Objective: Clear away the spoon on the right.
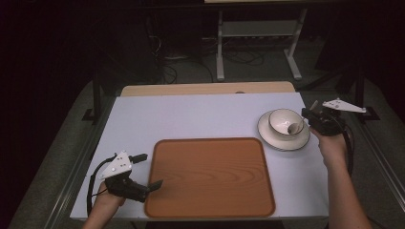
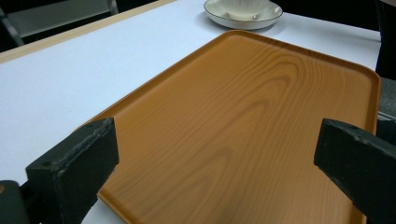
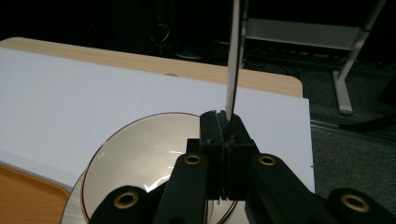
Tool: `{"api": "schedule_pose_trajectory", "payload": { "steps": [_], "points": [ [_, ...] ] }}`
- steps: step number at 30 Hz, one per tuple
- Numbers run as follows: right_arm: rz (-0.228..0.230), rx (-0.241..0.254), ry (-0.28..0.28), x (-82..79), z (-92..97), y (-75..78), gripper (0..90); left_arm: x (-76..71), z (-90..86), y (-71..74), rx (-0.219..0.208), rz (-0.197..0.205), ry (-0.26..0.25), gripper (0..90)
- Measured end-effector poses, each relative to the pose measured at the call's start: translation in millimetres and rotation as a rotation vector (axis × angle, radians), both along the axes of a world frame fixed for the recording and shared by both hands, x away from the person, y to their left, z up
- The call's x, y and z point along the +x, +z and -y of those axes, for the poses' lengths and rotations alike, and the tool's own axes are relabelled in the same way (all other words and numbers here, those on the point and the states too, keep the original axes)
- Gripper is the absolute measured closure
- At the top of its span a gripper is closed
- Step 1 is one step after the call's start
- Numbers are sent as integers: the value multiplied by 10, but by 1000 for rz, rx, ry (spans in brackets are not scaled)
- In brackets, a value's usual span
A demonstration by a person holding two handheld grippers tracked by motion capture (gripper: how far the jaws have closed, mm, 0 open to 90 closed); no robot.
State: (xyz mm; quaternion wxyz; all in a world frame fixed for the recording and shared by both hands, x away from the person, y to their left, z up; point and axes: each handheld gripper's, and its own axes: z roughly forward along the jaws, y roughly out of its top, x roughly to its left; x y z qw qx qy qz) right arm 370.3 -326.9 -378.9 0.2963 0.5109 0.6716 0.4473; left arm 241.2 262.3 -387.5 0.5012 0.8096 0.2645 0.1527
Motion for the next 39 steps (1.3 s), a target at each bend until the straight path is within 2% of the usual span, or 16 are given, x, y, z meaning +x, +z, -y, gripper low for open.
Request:
{"api": "schedule_pose_trajectory", "payload": {
  "steps": [7, 12, 18, 23, 29, 32, 39],
  "points": [
    [25, -4, 13, -22, -45, 69, 880, -5, 2, 4, 0, 2, -3, 0],
    [59, -25, 38, -60, -124, 201, 880, -6, -3, 2, 2, 3, -4, 0],
    [84, -25, 59, -110, -159, 335, 880, -1, -6, 1, -1, 3, -1, 0],
    [85, -25, 88, -153, -202, 398, 880, -11, 0, 8, 2, 6, -4, 0],
    [75, -46, 157, -213, -315, 493, 880, -6, -16, 10, -2, 7, 3, 0],
    [65, -78, 208, -266, -426, 528, 879, -11, -16, 13, -5, 9, 1, 0],
    [46, -117, 273, -374, -551, 543, 880, -25, -14, 21, -4, 15, -2, 0]
  ]
}}
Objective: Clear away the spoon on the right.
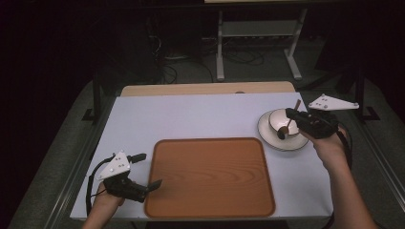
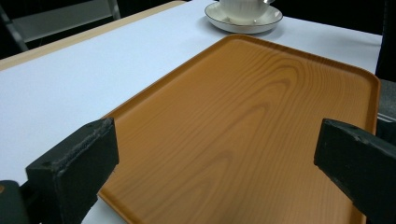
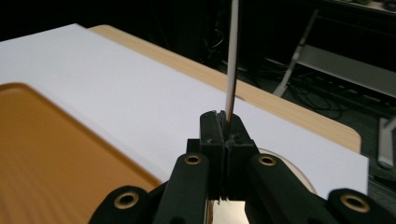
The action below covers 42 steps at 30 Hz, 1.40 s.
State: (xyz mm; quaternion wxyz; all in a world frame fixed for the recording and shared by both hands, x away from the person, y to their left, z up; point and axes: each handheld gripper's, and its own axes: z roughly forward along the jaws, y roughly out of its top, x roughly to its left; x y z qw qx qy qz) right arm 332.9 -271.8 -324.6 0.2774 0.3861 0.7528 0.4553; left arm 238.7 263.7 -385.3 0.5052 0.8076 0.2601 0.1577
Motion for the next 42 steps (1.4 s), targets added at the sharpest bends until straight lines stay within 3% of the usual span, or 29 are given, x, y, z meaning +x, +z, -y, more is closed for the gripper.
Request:
{"api": "schedule_pose_trajectory", "payload": {
  "steps": [8, 17, 29, 42],
  "points": [
    [-24, -1, 102, -86, -124, 53, 881, 7, -2, -2, 1, -2, 1, 0],
    [-58, -36, 222, -115, -426, 8, 881, 2, -4, 1, -1, 0, 0, 0],
    [-145, -87, 321, -72, -688, -199, 880, 1, -4, 2, -2, 0, 0, 0],
    [-202, -127, 366, -47, -807, -334, 880, 4, -5, 0, -2, -1, 0, 0]
  ]
}}
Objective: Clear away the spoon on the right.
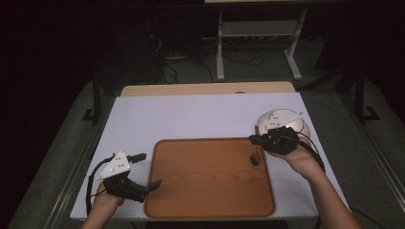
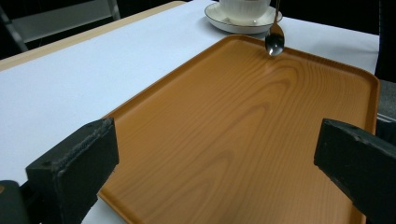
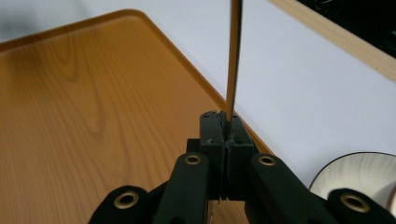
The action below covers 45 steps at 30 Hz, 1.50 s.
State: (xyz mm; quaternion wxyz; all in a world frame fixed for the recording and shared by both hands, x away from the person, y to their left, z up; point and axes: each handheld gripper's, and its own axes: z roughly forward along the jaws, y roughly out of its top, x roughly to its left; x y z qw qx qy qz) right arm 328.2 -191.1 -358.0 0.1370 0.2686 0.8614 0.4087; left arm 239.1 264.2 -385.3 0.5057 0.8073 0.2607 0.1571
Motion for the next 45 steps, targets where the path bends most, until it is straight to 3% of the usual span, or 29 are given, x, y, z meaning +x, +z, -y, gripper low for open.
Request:
{"api": "schedule_pose_trajectory", "payload": {
  "steps": [7, 22, 45],
  "points": [
    [-14, -29, 20, 2, -70, -66, 880, 1, -1, 0, 0, 1, 0, 0],
    [-9, -18, 43, 76, -244, -178, 875, 7, -3, -5, 2, -2, 7, 0],
    [-93, -157, 168, 33, -638, -530, 859, 6, -5, -4, 3, -4, 7, 0]
  ]
}}
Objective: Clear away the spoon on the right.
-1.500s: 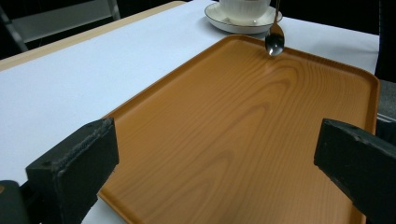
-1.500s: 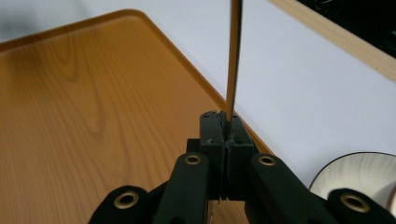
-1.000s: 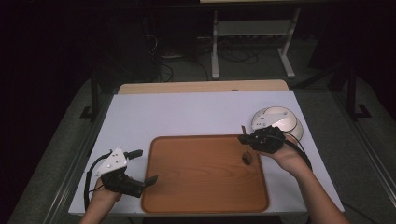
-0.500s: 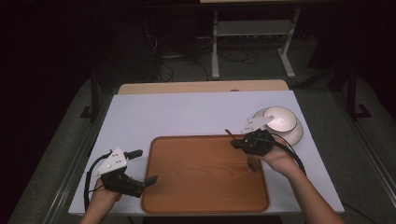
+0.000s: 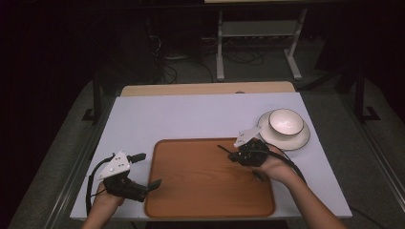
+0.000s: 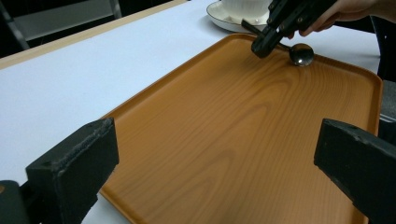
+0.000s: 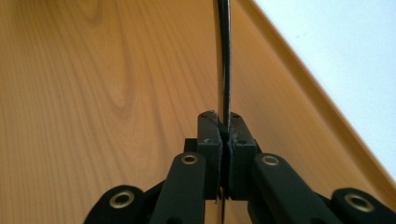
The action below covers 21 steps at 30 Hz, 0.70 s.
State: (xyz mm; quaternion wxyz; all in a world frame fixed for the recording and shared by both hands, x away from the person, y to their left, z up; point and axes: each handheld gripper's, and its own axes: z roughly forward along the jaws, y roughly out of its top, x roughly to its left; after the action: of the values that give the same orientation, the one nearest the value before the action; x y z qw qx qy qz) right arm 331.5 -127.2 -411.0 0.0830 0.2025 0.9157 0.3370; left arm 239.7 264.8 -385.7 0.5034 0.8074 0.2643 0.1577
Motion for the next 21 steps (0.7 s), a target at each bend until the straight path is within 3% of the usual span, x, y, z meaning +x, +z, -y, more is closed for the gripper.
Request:
{"api": "schedule_pose_trajectory", "payload": {
  "steps": [21],
  "points": [
    [-55, -73, 61, -30, -133, -162, 819, 2, 4, -3, 1, -2, 0, 0]
  ]
}}
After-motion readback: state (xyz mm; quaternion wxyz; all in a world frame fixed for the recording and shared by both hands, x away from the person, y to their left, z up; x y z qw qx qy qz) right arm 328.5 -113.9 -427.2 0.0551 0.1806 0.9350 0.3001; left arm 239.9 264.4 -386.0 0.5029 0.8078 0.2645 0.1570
